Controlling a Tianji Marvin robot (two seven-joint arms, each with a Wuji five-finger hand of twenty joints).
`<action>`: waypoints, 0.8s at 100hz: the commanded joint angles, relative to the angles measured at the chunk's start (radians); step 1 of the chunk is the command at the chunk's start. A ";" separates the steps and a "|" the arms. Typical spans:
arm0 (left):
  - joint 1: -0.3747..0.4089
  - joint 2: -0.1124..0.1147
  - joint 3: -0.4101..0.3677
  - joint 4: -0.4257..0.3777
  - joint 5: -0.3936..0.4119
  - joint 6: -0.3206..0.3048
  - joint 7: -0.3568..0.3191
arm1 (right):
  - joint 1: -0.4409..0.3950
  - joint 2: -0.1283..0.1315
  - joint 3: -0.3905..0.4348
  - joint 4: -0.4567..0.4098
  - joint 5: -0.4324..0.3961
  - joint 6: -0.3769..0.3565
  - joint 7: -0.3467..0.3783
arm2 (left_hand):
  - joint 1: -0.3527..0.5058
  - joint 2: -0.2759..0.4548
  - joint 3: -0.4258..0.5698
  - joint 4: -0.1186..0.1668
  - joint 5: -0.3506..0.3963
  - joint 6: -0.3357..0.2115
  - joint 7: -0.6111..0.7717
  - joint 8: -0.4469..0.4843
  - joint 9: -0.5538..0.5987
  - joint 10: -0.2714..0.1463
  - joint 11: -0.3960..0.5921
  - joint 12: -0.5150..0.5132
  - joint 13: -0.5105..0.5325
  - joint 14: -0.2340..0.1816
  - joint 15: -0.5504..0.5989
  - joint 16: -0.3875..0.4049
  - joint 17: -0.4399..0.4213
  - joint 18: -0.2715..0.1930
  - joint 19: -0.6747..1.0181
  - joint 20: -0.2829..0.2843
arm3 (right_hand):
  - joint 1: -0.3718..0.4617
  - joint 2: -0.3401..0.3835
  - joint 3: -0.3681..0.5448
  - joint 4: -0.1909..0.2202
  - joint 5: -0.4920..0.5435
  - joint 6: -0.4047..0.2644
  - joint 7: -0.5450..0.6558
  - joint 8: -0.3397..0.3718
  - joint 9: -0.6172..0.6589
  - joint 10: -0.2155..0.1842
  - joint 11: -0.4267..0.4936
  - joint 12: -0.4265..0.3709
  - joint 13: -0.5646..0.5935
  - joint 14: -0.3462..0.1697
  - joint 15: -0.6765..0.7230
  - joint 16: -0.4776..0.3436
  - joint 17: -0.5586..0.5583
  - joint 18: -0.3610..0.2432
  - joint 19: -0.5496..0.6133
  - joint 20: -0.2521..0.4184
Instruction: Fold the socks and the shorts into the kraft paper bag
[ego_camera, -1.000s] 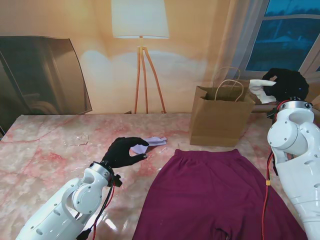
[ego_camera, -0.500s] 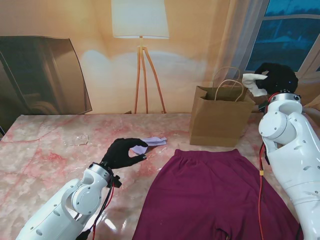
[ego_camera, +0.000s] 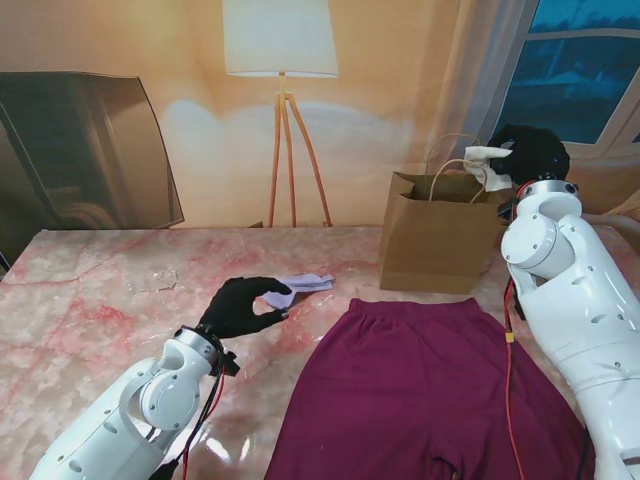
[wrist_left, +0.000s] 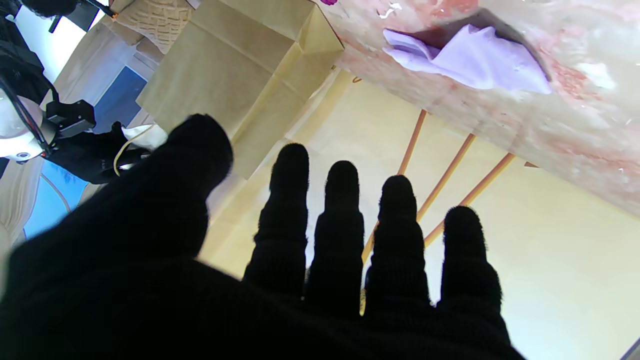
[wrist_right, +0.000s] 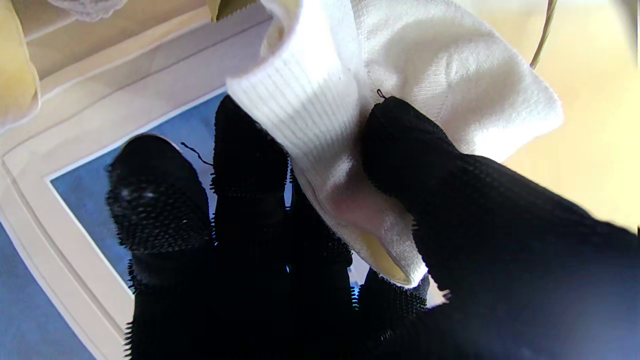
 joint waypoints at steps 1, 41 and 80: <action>0.006 0.004 -0.002 0.002 -0.001 -0.002 -0.003 | 0.002 -0.007 -0.010 0.012 0.004 -0.004 0.009 | -0.025 0.010 -0.011 0.067 -0.012 -0.002 -0.014 -0.003 -0.021 0.009 -0.022 -0.012 -0.029 -0.034 -0.022 -0.003 -0.010 0.006 -0.011 -0.003 | -0.004 0.030 0.003 -0.016 0.027 -0.025 0.052 -0.005 0.039 -0.025 -0.004 -0.002 0.033 -0.013 -0.016 -0.024 0.026 -0.047 0.012 -0.007; 0.006 0.005 -0.004 0.004 -0.002 -0.004 -0.008 | 0.015 0.004 -0.047 0.049 0.004 -0.008 0.077 | -0.026 0.010 -0.011 0.067 -0.012 -0.002 -0.014 -0.002 -0.022 0.007 -0.023 -0.012 -0.030 -0.035 -0.023 -0.003 -0.011 0.008 -0.014 0.002 | -0.016 0.035 -0.001 -0.019 0.022 -0.043 0.041 0.005 0.041 -0.050 -0.025 0.007 0.028 -0.024 -0.081 -0.056 -0.026 -0.016 0.006 0.005; -0.001 0.005 -0.002 0.015 -0.002 -0.008 -0.008 | 0.021 0.013 -0.070 0.062 0.002 -0.014 0.129 | -0.026 0.009 -0.010 0.067 -0.011 -0.003 -0.014 -0.002 -0.022 0.006 -0.023 -0.012 -0.030 -0.036 -0.023 -0.003 -0.011 0.009 -0.017 0.005 | -0.074 0.016 -0.032 -0.029 -0.143 0.083 -0.110 0.030 -0.171 -0.024 -0.049 -0.008 -0.111 -0.007 -0.254 -0.055 -0.170 -0.007 -0.050 0.040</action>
